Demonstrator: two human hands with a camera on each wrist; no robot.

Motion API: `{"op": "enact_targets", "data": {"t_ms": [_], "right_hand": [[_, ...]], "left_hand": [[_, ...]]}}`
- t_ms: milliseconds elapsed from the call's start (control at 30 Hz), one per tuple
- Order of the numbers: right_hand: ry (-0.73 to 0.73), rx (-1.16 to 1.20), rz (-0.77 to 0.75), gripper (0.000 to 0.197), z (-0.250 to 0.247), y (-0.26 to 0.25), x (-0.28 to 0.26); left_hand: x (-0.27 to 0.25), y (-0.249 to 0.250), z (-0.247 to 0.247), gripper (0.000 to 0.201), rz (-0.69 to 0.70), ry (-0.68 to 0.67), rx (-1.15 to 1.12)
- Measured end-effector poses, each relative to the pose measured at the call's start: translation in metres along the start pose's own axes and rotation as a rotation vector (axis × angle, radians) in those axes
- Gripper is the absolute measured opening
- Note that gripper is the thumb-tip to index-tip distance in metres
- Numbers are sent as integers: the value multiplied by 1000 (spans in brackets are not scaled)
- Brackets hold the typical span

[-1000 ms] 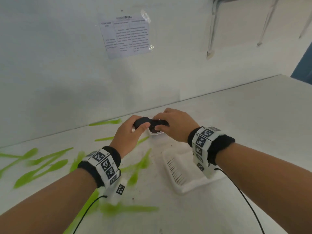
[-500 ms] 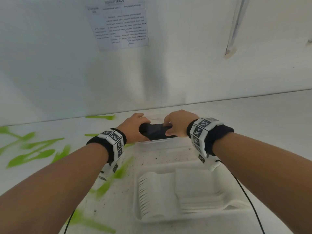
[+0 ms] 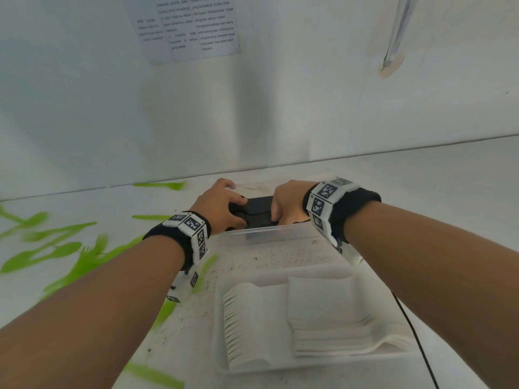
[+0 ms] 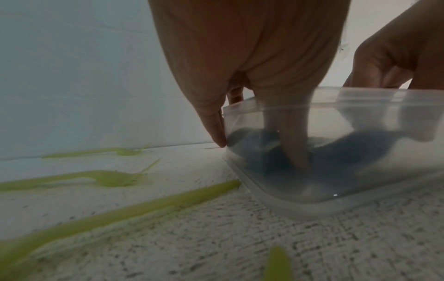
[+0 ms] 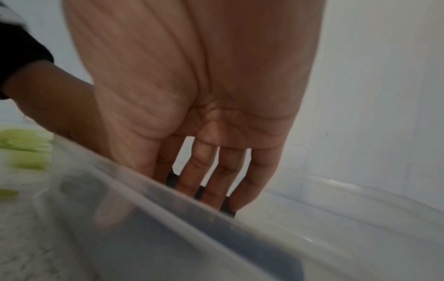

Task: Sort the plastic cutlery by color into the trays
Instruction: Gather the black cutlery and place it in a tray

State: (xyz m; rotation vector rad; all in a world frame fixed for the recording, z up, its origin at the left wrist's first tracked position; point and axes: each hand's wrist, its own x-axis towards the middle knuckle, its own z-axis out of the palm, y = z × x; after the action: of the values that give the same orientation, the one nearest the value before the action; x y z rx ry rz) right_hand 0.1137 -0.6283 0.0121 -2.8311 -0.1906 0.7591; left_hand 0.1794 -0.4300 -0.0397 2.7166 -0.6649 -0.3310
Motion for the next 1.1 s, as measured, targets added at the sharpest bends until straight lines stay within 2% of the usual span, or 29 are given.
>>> {"op": "enact_targets", "data": {"t_ms": [200,333,633,833,967,1100], "right_hand": [[15,-124,13,6,1,-15,13],[40,-227,-2,22,4,-33,19],[102,-268,1,20,8,-37,25],[135,-266,12,24,12,-28,24],[223,-258,21,40,15,-31,34],[183,-277,18,36,18,-30,39]], "left_hand": [[1,-1,2,52,6,2,-4],[1,-1,4,49,14,22,-8],[0,-3,4,47,39,18,-37],[-3,-7,-3,55,19,-103,-161],[-3,-7,2,63,41,-88,-112],[-1,-3,5,66,14,-95,-78]]}}
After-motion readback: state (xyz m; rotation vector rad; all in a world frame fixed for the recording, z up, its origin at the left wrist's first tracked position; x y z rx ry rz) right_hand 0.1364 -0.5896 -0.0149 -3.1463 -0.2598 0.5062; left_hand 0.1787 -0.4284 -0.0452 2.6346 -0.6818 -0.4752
